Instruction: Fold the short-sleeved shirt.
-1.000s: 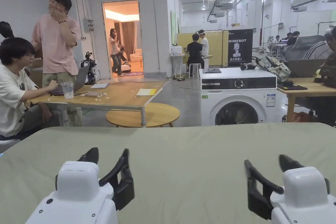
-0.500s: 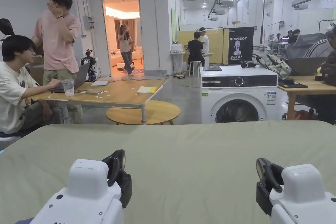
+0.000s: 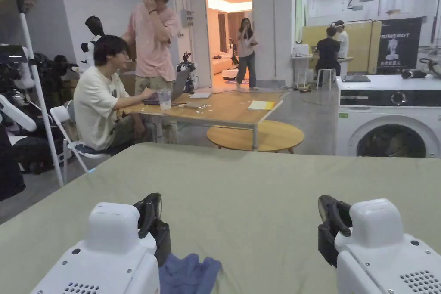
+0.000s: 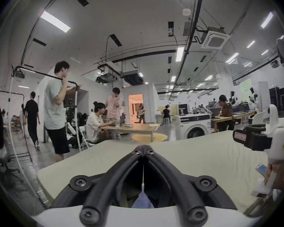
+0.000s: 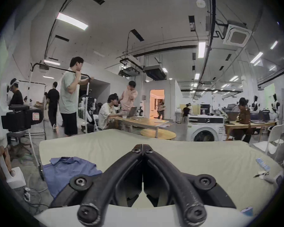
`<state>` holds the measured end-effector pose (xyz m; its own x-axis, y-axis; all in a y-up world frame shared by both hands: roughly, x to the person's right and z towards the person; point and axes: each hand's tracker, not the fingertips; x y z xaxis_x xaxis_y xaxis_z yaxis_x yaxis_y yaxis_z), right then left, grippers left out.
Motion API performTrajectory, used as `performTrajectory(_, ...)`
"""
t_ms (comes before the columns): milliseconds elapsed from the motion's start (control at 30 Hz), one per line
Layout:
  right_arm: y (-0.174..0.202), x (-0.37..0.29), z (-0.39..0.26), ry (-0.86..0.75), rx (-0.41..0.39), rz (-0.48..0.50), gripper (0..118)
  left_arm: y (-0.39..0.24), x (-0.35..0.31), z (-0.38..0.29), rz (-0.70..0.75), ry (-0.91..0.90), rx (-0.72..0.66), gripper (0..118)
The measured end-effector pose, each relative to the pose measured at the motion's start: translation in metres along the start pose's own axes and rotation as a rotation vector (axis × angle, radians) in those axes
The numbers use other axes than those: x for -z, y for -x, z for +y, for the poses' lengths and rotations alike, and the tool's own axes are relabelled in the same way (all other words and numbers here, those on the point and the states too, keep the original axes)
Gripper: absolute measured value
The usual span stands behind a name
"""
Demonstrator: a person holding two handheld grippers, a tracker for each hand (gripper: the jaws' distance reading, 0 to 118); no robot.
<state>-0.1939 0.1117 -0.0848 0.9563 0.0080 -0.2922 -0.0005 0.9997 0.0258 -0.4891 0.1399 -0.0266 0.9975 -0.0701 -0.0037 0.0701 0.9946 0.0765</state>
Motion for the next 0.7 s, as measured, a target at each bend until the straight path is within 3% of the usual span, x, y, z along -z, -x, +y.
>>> performTrajectory(233,0.023,0.015,-0.019,0.055,-0.001,0.089,0,0.041,0.004,-0.015,0.016,0.115,0.015,1)
performTrajectory(333,0.022,0.009,-0.03,0.072,-0.034,0.098,0,0.055,0.033,-0.042,-0.001,0.294,0.008,49)
performTrajectory(367,0.019,0.008,-0.034,0.078,-0.037,0.099,0,0.059,0.047,-0.055,-0.031,0.374,-0.017,56)
performTrajectory(500,0.002,0.008,-0.047,0.15,-0.015,0.101,0,0.066,0.105,-0.115,-0.076,0.595,-0.058,65)
performTrajectory(700,-0.037,0.005,-0.07,0.245,-0.027,0.026,0,0.073,0.186,-0.203,-0.125,0.899,-0.138,66)
